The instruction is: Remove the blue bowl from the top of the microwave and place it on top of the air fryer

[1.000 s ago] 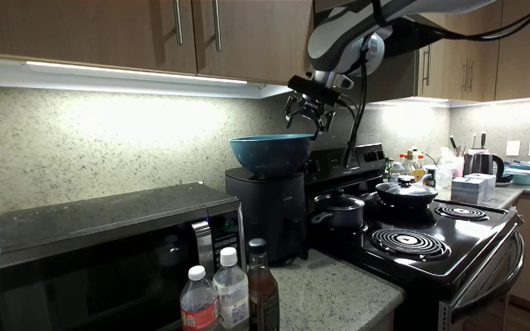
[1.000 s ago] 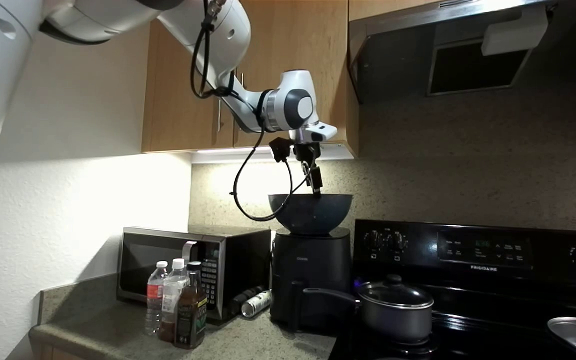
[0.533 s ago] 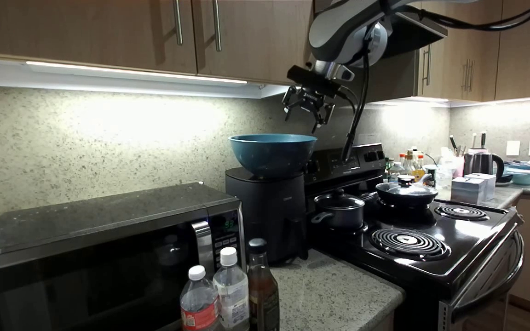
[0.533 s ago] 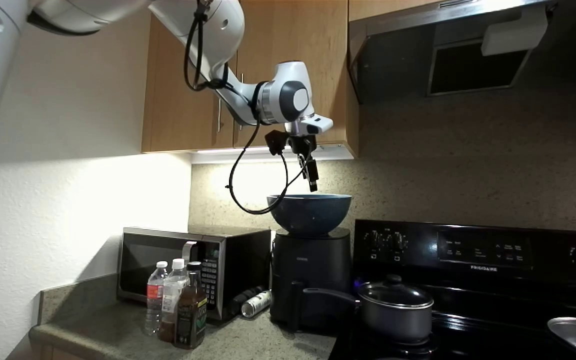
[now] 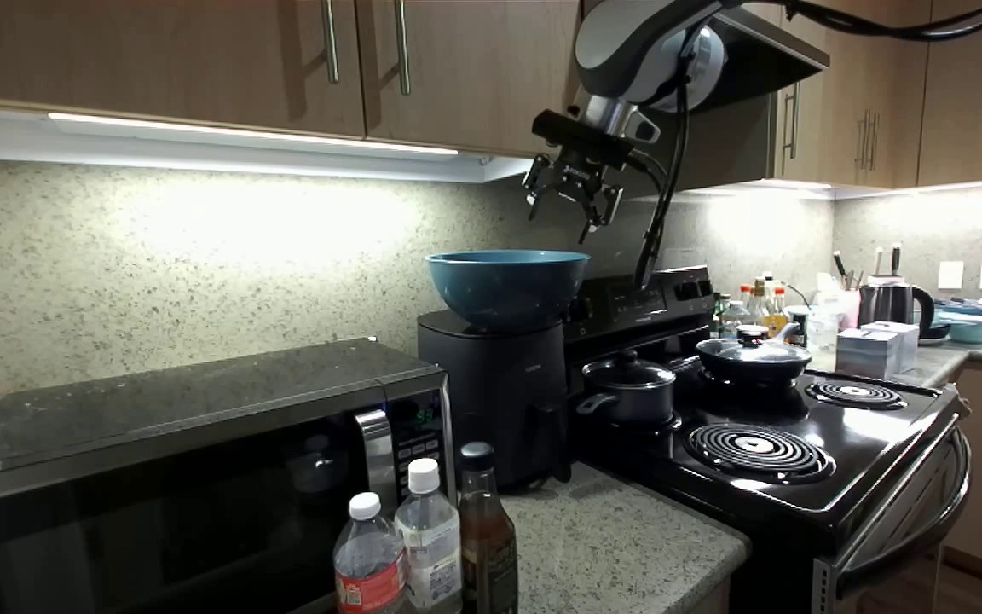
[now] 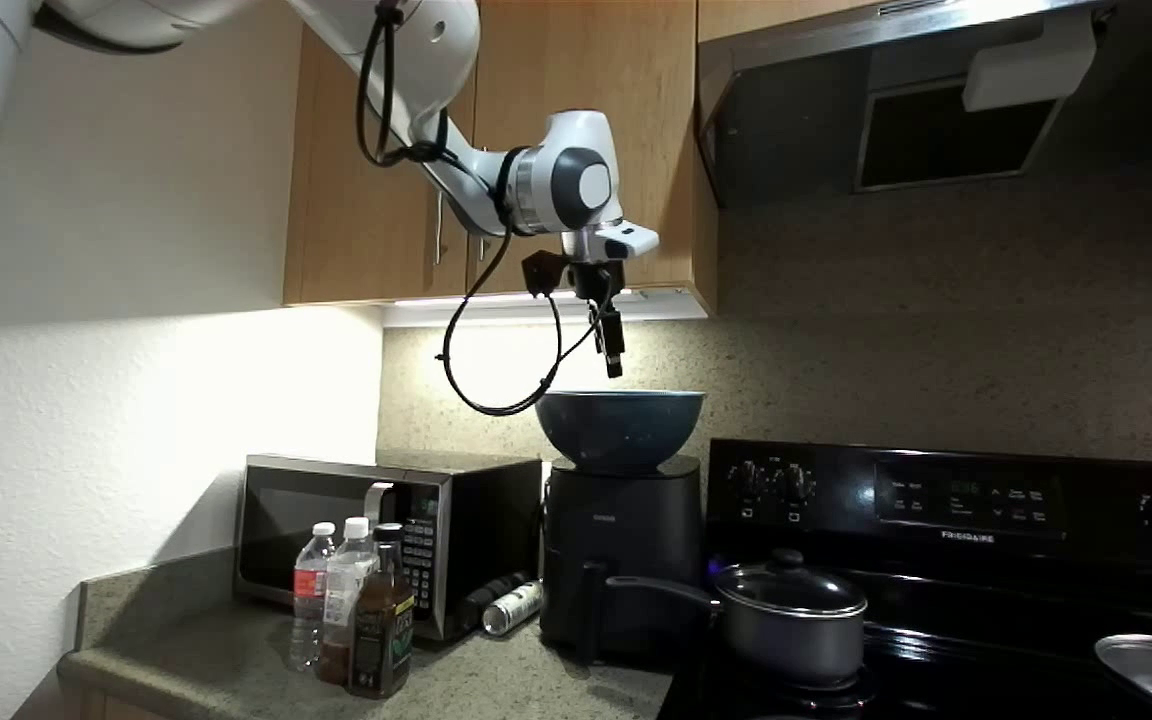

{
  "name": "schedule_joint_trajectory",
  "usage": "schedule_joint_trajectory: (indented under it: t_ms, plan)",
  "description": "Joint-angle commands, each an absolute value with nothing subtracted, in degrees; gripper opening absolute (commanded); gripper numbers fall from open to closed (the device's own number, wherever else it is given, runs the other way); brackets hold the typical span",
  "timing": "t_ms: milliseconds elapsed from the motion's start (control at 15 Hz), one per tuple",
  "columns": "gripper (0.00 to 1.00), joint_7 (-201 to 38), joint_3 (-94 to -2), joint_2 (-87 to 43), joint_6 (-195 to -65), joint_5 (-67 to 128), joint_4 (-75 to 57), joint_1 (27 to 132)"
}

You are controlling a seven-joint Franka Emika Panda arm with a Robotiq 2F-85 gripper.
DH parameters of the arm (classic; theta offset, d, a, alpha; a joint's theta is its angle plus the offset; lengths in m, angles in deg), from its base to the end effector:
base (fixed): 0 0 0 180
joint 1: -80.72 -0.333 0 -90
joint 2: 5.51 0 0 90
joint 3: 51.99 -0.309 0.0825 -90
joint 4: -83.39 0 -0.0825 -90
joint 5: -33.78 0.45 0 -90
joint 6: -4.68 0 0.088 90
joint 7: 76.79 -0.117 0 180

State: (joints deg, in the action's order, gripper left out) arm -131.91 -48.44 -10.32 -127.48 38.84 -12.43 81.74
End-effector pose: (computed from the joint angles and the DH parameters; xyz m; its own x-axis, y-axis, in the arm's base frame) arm 0.6999 -0.0521 0.5786 0.4047 -0.8848 0.2310 -0.7474 -0.4656 -0.4739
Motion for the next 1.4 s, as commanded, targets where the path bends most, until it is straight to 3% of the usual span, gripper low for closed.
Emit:
schedule_joint_trajectory:
  t_ms: [0,400,933,1333]
  plan:
    - [1.0,-134.8,-49.6,-4.3,-122.9,38.9,-16.9,80.7]
    - [1.0,-136.8,-53.0,3.7,-111.6,40.4,-20.5,79.3]
    - [1.0,-135.7,-53.6,2.7,-111.9,39.9,-19.3,79.9]
    - [1.0,-115.0,-51.1,2.9,-107.1,50.4,-26.7,79.8]
